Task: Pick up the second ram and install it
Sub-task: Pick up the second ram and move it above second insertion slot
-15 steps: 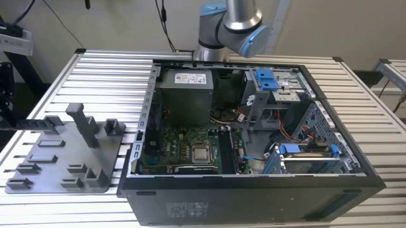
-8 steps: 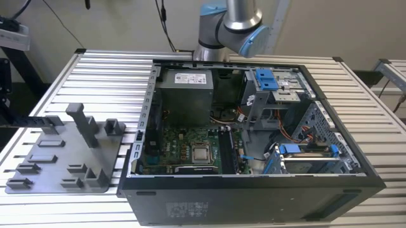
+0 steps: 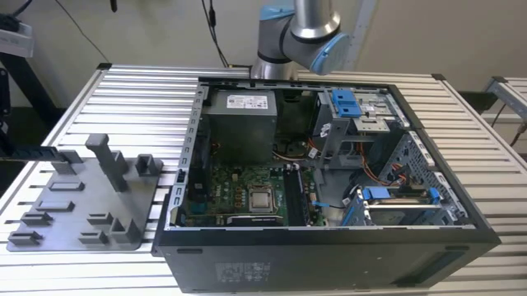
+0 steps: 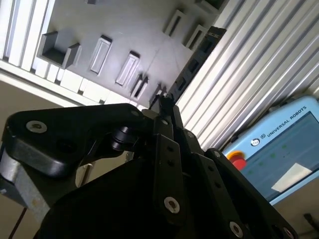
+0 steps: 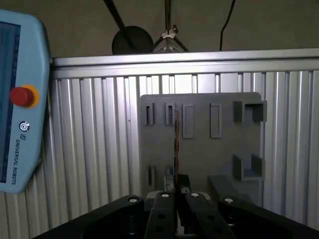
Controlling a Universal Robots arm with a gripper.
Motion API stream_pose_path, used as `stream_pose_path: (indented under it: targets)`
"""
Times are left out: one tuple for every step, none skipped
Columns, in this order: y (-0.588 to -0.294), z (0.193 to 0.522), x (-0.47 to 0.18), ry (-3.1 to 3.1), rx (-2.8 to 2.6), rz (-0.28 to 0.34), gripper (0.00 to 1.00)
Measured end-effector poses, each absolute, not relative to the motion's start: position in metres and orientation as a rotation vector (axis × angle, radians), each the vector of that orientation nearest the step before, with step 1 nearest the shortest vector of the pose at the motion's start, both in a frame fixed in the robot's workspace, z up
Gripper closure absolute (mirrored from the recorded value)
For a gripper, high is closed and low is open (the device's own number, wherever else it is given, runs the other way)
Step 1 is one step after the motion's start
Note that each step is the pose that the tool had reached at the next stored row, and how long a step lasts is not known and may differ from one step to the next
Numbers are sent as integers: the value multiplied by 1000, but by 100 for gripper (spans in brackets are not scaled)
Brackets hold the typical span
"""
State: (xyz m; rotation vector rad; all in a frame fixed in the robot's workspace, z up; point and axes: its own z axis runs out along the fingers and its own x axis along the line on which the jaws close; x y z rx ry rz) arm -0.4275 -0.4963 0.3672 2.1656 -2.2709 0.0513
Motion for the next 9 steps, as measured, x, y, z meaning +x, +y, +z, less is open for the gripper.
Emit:
stream_pose_path:
  targets:
    - [-496,368,-427,-2271,2165,51,85]
    - [-496,370,-428,-2272,2165,51,85]
    - [-496,371,-428,-2272,2165,51,85]
    - [-496,373,-428,-2272,2164,51,85]
    - [-496,374,-428,-2273,2164,51,85]
    - [-496,375,-428,-2273,2163,51,85]
    - [-496,377,-428,-2273,2163,51,85]
    - [-496,378,-428,-2274,2163,51,85]
    - [-496,380,-428,-2274,2162,51,85]
